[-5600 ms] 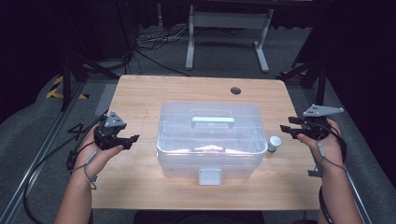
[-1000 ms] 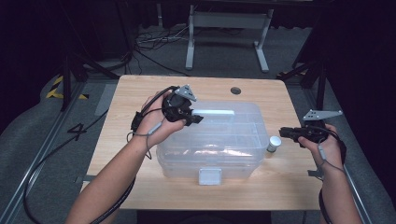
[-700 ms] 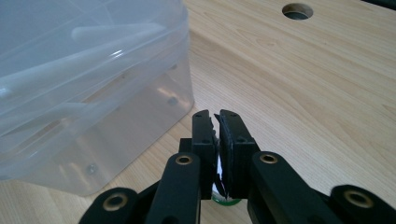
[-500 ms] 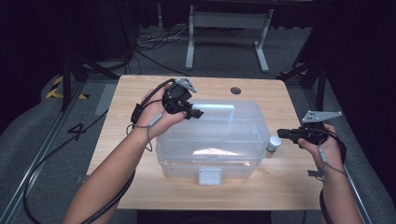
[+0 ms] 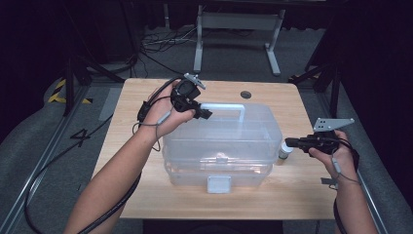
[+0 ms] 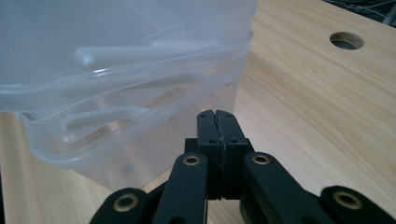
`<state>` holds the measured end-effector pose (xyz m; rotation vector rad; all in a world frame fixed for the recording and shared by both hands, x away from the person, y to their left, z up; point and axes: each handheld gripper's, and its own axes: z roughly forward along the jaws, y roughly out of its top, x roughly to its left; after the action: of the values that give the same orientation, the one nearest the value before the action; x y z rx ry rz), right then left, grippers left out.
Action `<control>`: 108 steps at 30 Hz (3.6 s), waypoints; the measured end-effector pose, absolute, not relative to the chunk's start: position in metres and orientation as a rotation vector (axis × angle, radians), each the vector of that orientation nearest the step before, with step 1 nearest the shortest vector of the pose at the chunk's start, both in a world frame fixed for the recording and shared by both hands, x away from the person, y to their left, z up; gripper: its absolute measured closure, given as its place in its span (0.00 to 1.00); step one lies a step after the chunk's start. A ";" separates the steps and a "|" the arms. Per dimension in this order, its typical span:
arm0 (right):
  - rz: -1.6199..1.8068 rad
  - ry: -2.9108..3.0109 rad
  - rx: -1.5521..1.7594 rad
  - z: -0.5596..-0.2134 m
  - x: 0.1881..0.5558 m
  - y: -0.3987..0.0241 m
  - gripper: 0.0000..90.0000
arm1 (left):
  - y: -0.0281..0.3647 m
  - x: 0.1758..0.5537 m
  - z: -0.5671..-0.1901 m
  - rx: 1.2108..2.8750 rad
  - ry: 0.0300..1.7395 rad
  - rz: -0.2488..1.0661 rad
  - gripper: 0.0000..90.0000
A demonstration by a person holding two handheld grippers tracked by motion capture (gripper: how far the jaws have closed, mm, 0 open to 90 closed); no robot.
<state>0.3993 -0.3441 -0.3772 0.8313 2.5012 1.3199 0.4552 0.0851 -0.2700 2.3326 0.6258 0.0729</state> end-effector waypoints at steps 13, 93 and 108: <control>1.414 2.607 0.606 -0.377 0.391 -0.326 1.00 | 0.086 0.460 -0.268 2.325 0.634 0.048 0.83; 1.656 2.540 0.517 -0.356 0.407 -0.304 1.00 | 0.208 0.382 -0.236 2.029 0.718 0.272 1.00; 1.663 2.430 0.633 -0.347 0.406 -0.302 1.00 | 0.221 0.371 -0.266 1.993 0.730 0.215 1.00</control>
<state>0.4060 -0.3015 -0.3467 0.6334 2.4302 1.6628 0.3707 0.2211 -0.2661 1.9928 0.7301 0.2154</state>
